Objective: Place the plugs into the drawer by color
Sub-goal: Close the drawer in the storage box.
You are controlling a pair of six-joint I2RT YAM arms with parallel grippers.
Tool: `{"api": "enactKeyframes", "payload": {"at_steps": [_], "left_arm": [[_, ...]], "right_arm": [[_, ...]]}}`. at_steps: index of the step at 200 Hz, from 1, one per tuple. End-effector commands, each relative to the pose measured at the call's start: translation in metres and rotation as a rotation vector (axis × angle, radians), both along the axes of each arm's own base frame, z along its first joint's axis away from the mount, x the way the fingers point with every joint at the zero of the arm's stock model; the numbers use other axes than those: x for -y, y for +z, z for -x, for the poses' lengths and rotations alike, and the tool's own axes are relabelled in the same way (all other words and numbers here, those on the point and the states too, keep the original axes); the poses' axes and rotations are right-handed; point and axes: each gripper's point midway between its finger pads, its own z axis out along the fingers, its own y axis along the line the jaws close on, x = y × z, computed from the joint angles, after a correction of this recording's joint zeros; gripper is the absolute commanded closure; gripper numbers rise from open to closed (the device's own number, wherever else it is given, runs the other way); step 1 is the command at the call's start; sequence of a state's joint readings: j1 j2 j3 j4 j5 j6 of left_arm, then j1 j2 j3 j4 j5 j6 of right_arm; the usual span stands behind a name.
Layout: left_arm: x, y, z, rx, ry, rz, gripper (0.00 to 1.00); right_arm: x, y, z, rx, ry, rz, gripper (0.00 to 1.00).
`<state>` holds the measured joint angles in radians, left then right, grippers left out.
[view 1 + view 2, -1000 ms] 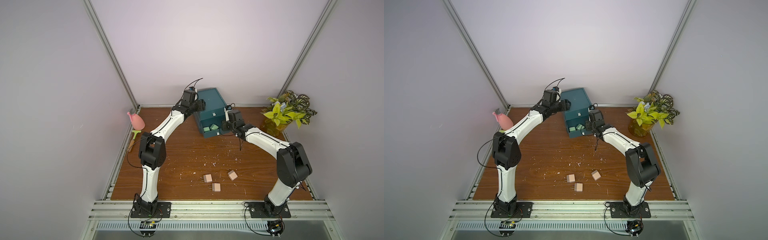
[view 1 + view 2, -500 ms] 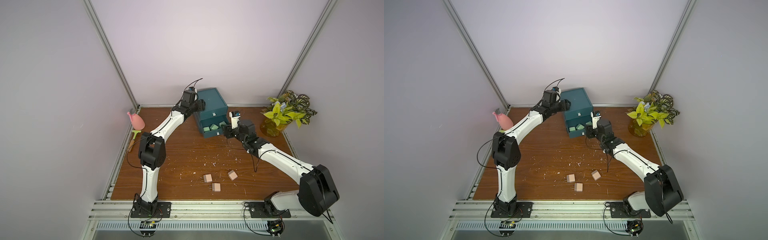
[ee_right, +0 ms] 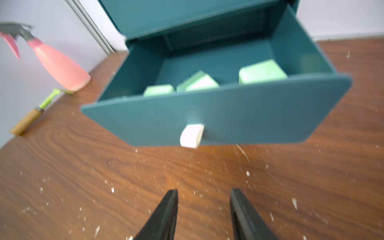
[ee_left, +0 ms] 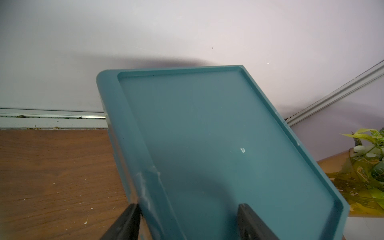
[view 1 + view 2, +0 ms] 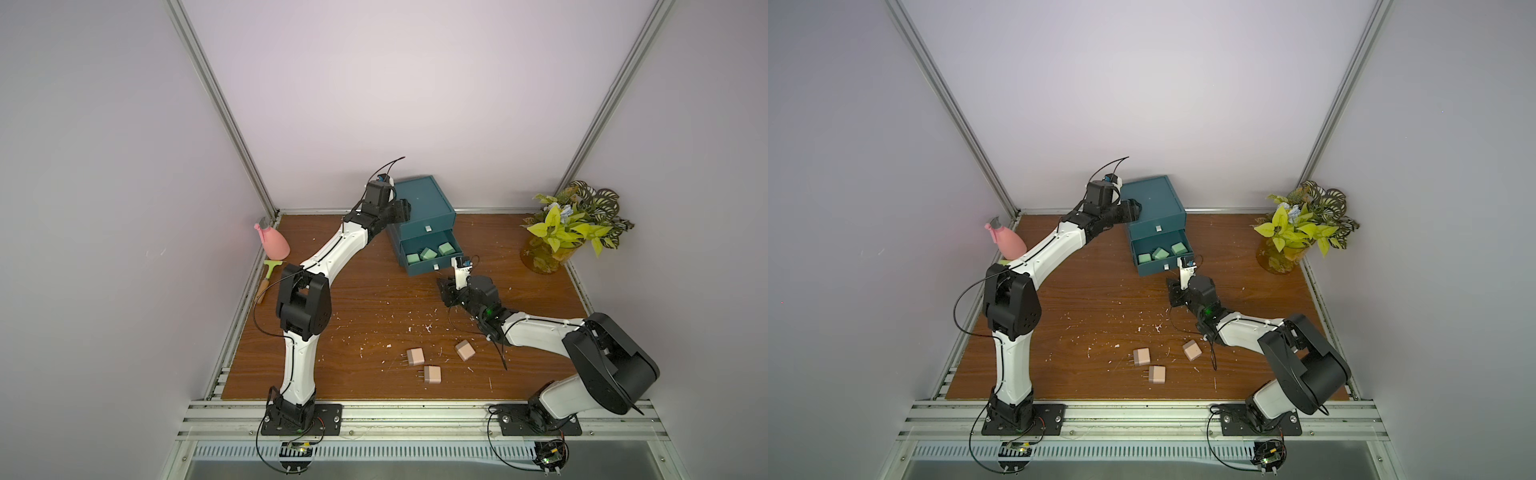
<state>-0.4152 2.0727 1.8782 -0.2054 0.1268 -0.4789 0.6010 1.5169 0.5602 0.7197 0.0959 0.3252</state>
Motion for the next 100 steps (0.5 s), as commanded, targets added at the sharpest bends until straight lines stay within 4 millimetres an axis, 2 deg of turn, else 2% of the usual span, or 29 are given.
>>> {"api": "enactKeyframes", "payload": {"at_steps": [1, 37, 100], "left_arm": [[-0.007, -0.016, 0.006, -0.051, -0.002, -0.028, 0.32], [-0.007, -0.017, 0.006, -0.052, -0.002, -0.029, 0.32], [-0.006, -0.024, 0.005, -0.063, -0.004, -0.033, 0.32]], "right_arm": [[-0.010, 0.033, -0.016, 0.102, -0.010, -0.099, 0.54], [-0.022, 0.029, -0.026, 0.089, 0.005, -0.111, 0.55], [-0.029, 0.026, -0.038, 0.081, 0.001, -0.119, 0.56]]}}
